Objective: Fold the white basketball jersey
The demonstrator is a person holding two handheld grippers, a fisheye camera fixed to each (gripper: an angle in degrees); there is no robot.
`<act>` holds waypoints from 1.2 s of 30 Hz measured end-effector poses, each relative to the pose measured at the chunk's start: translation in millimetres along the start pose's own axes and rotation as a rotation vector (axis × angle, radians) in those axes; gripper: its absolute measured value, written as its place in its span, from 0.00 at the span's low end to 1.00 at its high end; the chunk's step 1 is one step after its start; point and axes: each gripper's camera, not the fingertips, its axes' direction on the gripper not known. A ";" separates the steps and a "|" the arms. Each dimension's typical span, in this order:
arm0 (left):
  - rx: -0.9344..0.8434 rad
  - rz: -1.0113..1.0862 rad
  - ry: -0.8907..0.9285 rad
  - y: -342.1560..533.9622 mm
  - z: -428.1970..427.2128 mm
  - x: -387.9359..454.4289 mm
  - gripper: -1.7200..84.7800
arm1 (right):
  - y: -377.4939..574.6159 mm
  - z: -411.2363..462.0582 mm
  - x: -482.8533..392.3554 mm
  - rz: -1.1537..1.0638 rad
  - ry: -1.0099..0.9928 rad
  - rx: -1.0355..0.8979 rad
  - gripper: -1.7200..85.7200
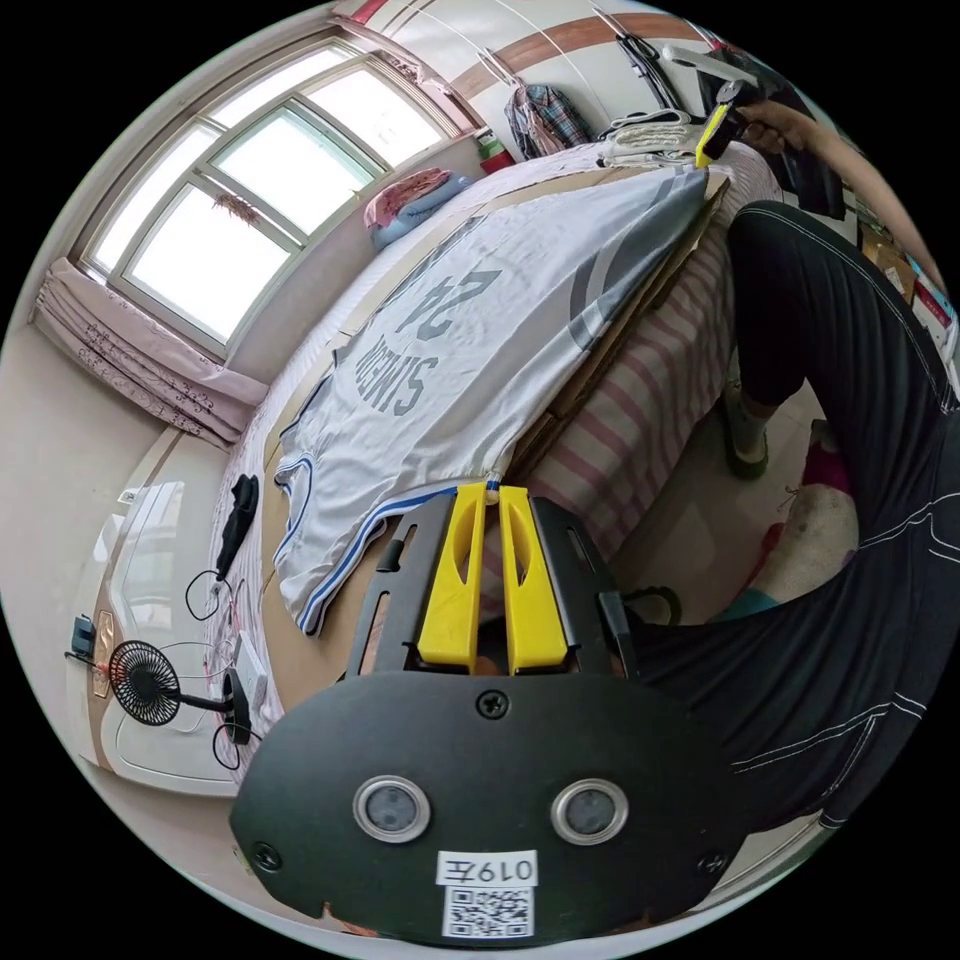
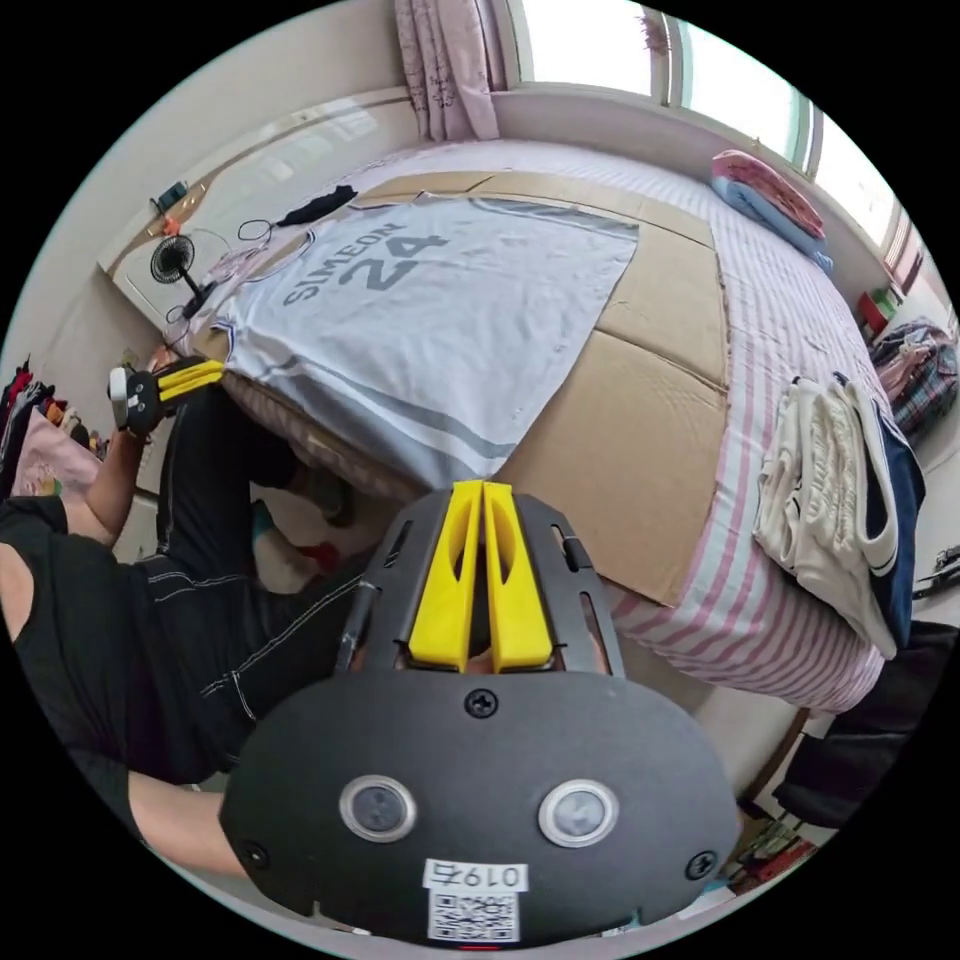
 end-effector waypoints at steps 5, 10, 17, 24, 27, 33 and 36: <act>-0.010 0.008 0.002 -7.8 2.1 -1.5 0.04 | 17.7 0.4 0.3 -0.088 -0.073 0.120 0.15; -0.020 0.012 0.005 -16.4 5.0 -1.0 0.04 | 25.6 19.3 7.3 -0.129 -0.112 0.130 0.14; -0.039 0.004 0.008 -30.4 9.9 0.6 0.04 | 15.2 27.3 -22.8 -0.225 -0.077 0.196 0.03; -0.055 0.032 -0.005 -43.6 13.6 9.1 0.04 | -19.3 -33.7 -58.6 -0.356 0.039 0.271 0.01; -0.060 0.042 -0.013 -49.0 15.0 14.2 0.04 | -38.2 -26.1 -76.9 -0.436 0.112 0.100 0.01; -0.063 0.056 -0.020 -59.7 15.3 23.0 0.04 | -52.9 64.0 -84.3 -0.441 0.092 -0.268 0.01; -0.063 0.070 -0.009 -64.8 13.9 25.5 0.03 | -57.0 73.1 -73.9 -0.353 0.051 -0.240 0.01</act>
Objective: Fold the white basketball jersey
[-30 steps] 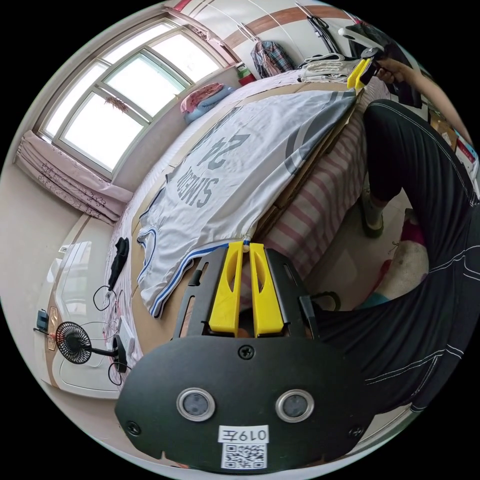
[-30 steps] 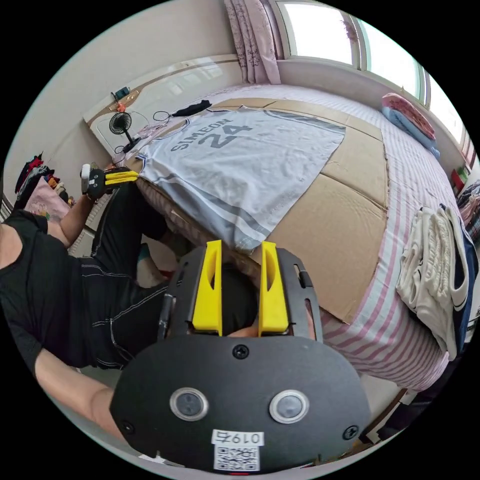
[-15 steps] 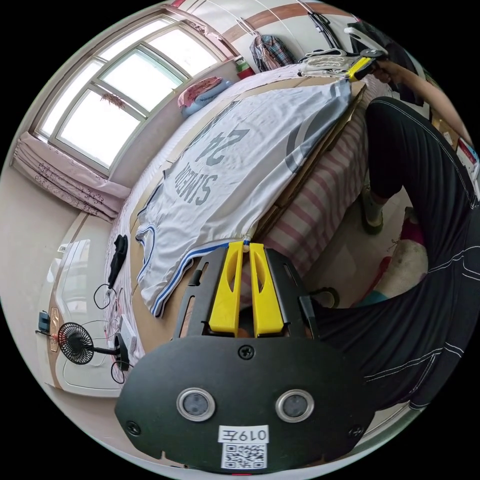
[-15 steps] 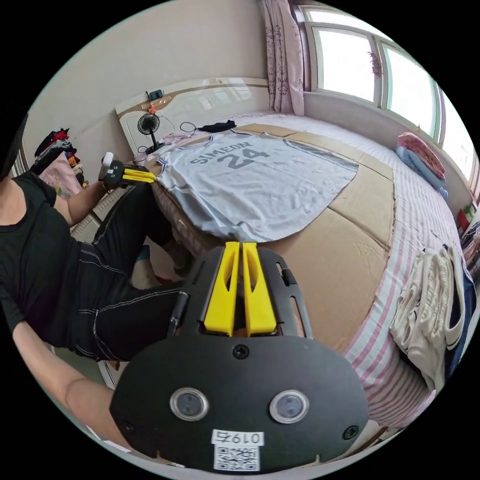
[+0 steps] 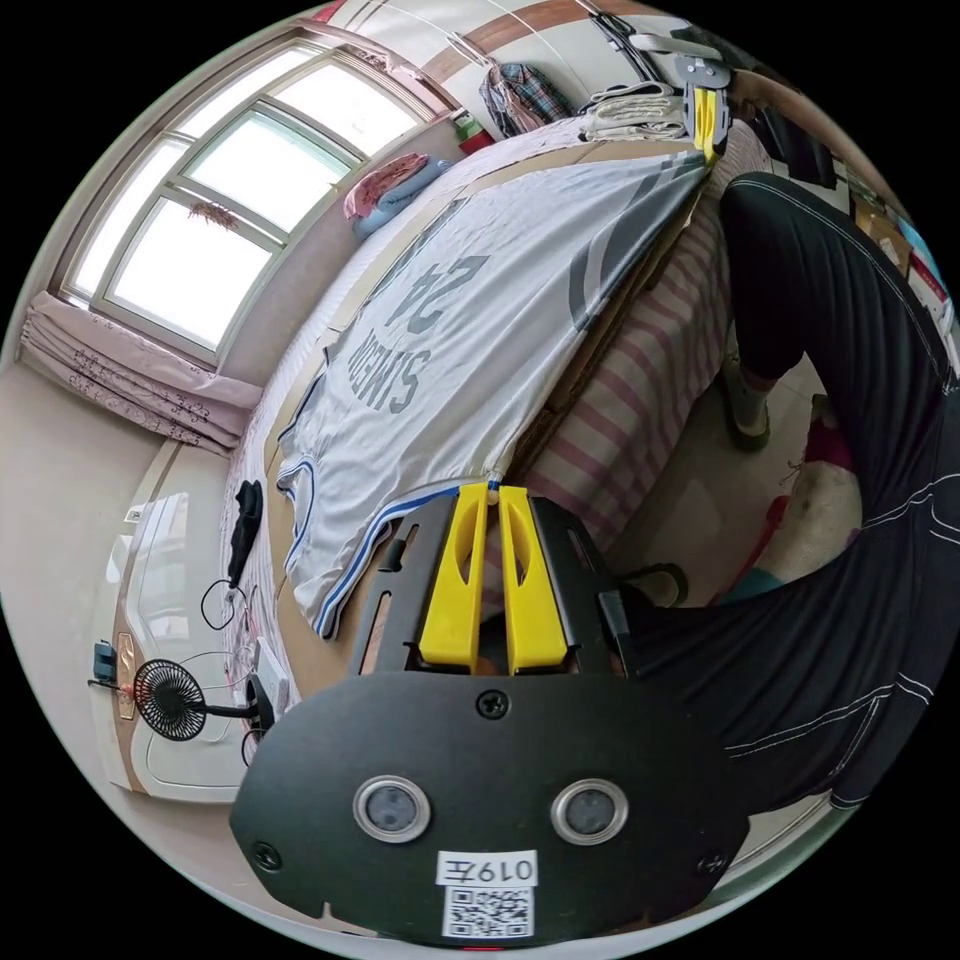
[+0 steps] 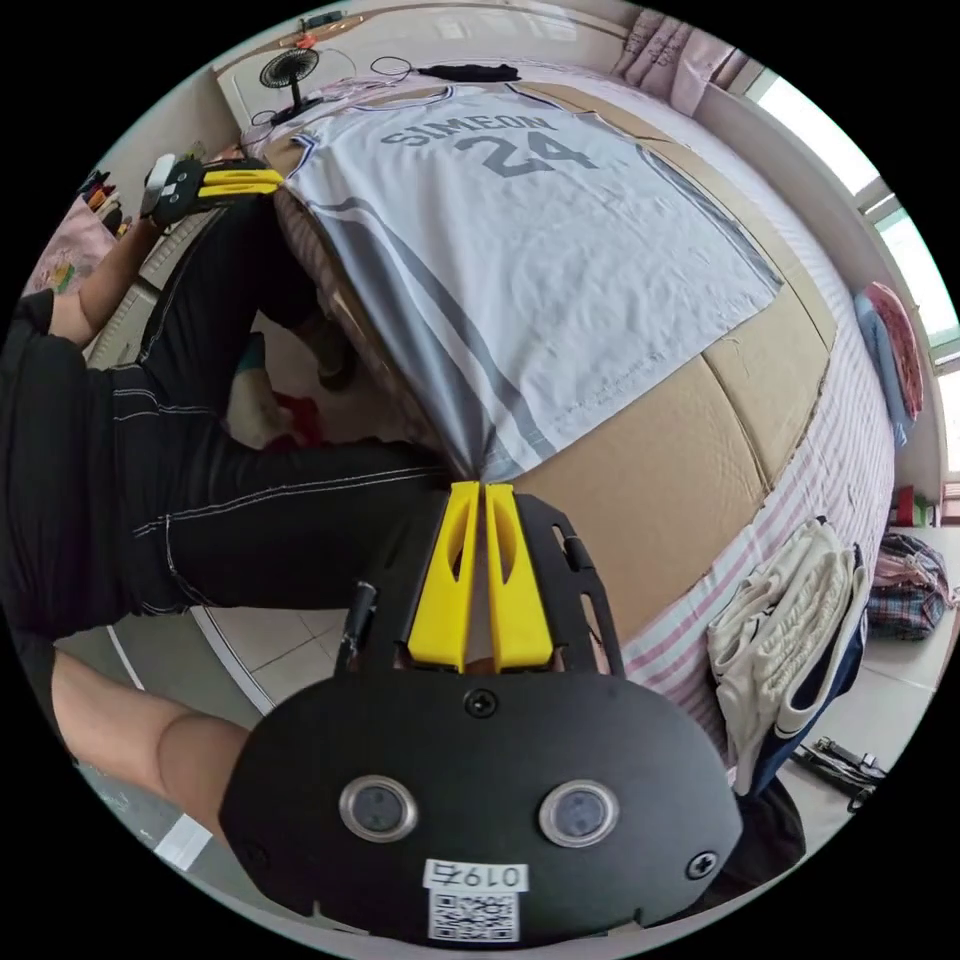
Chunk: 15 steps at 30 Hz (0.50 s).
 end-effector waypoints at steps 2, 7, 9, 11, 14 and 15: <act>0.001 0.015 0.003 -2.5 -3.2 1.2 0.03 | 6.2 -1.3 13.3 0.052 -0.063 0.056 0.01; 0.010 0.021 0.000 -3.6 -10.1 4.7 0.04 | 29.9 18.8 35.3 0.170 -0.101 0.045 0.07; 0.014 0.019 -0.004 -3.7 -11.2 7.3 0.04 | 38.9 17.5 37.7 0.230 -0.046 0.082 0.05; 0.016 0.020 -0.022 -5.5 -13.4 12.9 0.04 | 42.4 8.0 30.7 0.260 0.008 0.181 0.03; 0.023 0.026 -0.073 -8.4 -16.1 22.7 0.04 | 32.0 -10.7 -2.7 0.263 0.101 0.428 0.01; 0.023 0.026 -0.081 -9.0 -16.2 24.4 0.04 | 20.7 -11.7 -16.4 0.259 0.116 0.495 0.01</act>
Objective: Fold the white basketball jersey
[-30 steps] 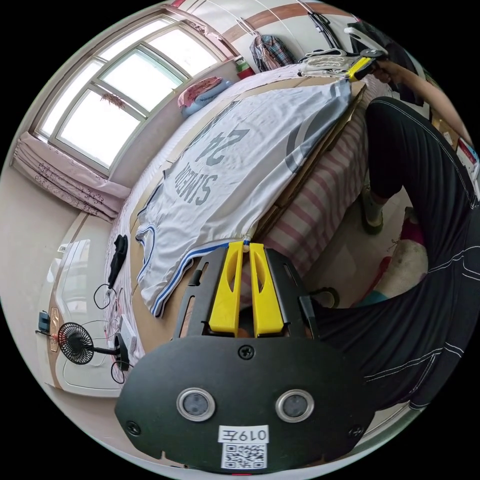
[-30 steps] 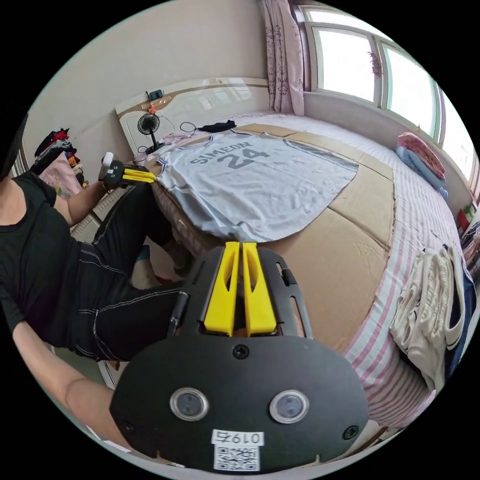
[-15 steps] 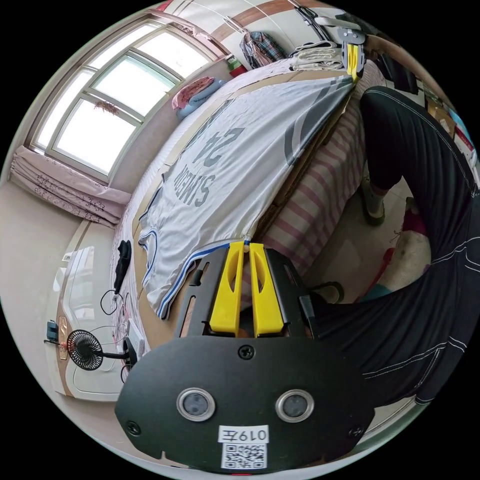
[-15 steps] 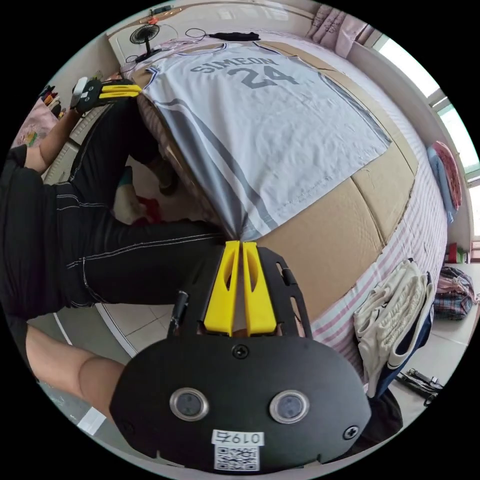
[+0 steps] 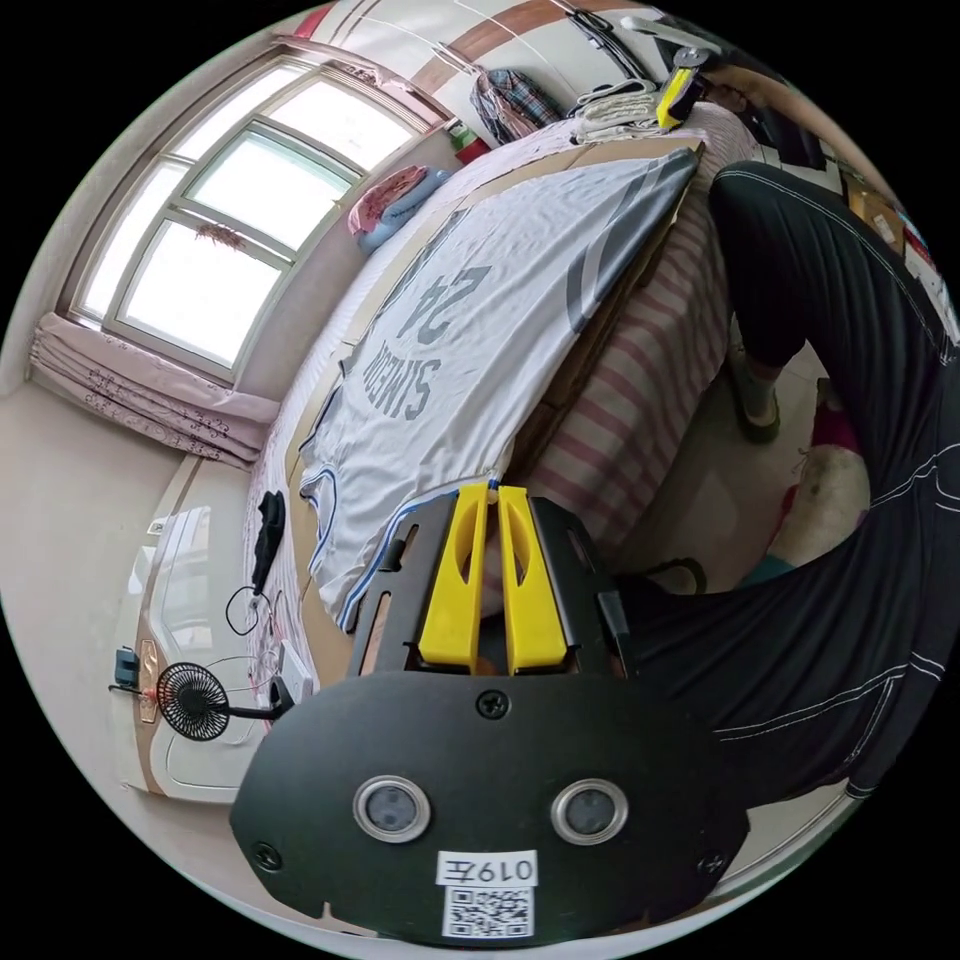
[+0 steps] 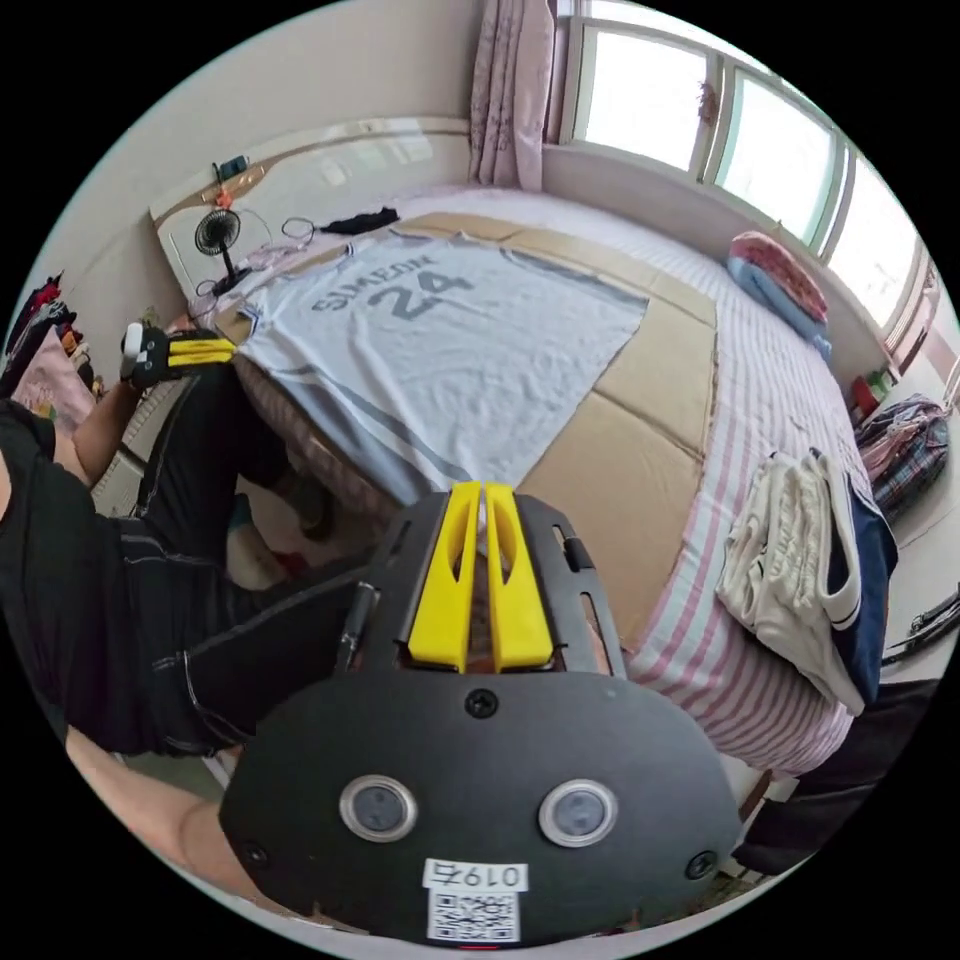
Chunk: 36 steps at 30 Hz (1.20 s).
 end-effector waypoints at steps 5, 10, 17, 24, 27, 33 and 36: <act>-0.006 0.023 0.000 -1.5 -3.1 8.6 0.04 | -33.6 75.8 -27.7 0.022 0.206 -0.151 0.01; 0.038 -0.030 0.024 15.7 -19.3 -4.3 0.05 | -34.7 131.0 -4.5 0.106 0.126 -0.230 0.01; 0.136 0.002 0.064 -9.9 0.6 -10.7 0.09 | -29.0 167.3 18.1 0.174 0.154 -0.195 0.01; 0.050 0.085 0.152 -10.7 41.9 -7.7 0.05 | -14.6 205.3 39.1 0.167 0.170 -0.232 0.01; 0.065 0.078 0.149 1.2 44.6 -11.1 0.04 | -1.8 215.7 45.9 0.173 0.175 -0.234 0.01; 0.071 0.062 0.135 27.7 60.2 -21.3 0.04 | 20.7 225.1 47.9 0.143 0.178 -0.206 0.01; 0.065 0.071 0.112 41.8 70.5 -21.9 0.04 | 31.3 209.9 52.7 0.165 0.212 -0.111 0.01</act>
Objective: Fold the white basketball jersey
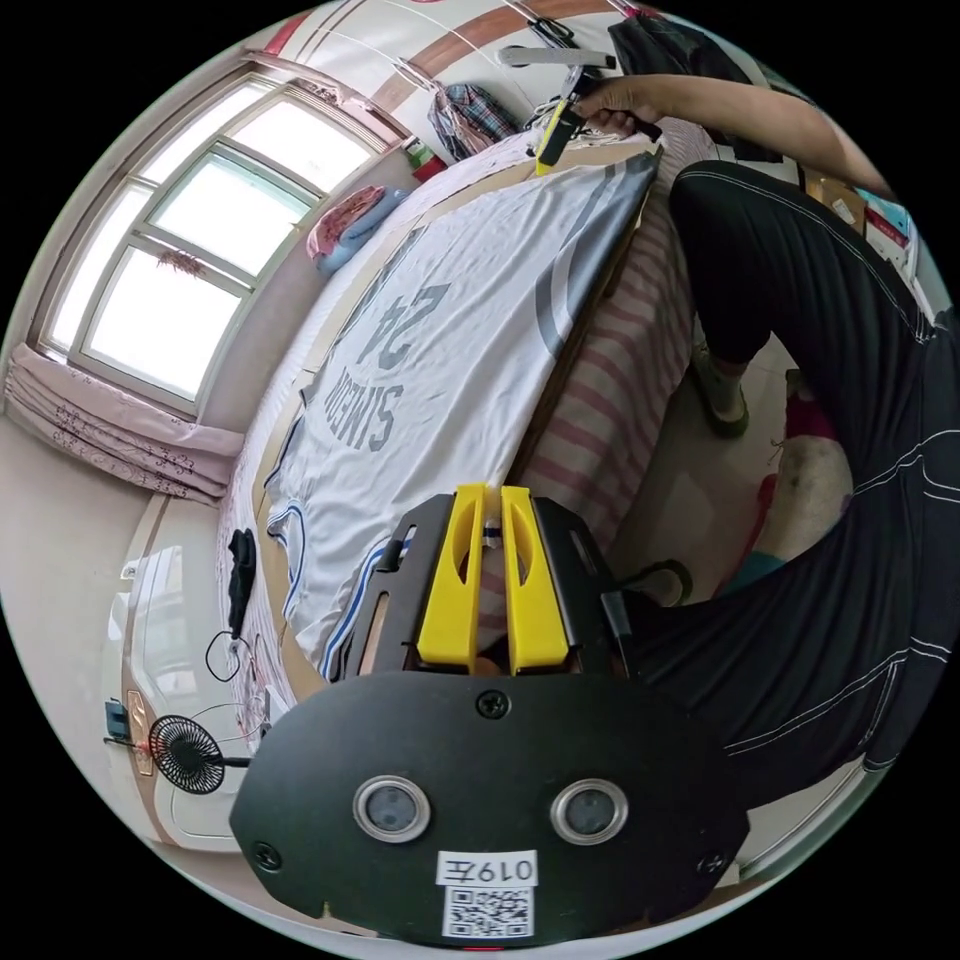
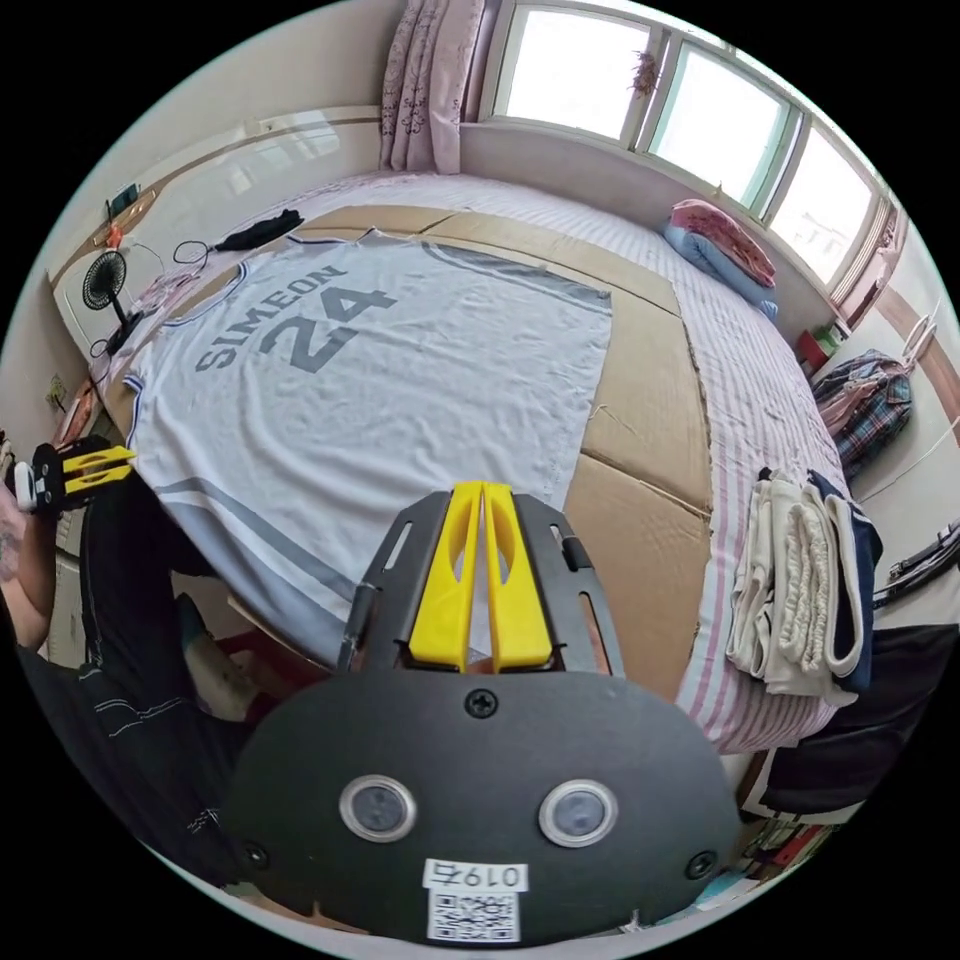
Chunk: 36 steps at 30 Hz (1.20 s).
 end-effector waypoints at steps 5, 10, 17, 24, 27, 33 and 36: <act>0.067 -0.092 0.045 49.2 1.6 -27.8 0.04 | 16.9 -4.0 6.6 0.051 0.091 0.076 0.02; 0.253 -0.451 0.156 154.7 -16.7 -110.4 0.05 | 35.4 -20.2 -82.2 -0.218 -0.140 0.305 0.09; 0.139 -1.373 0.225 398.5 58.7 -272.9 0.10 | 62.7 9.9 -277.7 -0.543 -0.328 0.418 0.10; 0.059 -1.445 0.462 462.3 146.0 -325.9 0.12 | 99.2 80.7 -368.5 -0.531 -0.413 0.385 0.05; 0.039 -1.448 0.482 476.2 170.4 -328.4 0.11 | 109.1 98.7 -375.0 -0.532 -0.404 0.377 0.02; 0.095 -1.497 0.497 525.0 189.1 -320.2 0.07 | 98.7 132.6 -375.9 -0.601 -0.353 0.389 0.02; 0.069 -1.471 0.469 535.5 186.1 -319.9 0.08 | 70.2 149.9 -376.9 -0.692 -0.369 0.396 0.05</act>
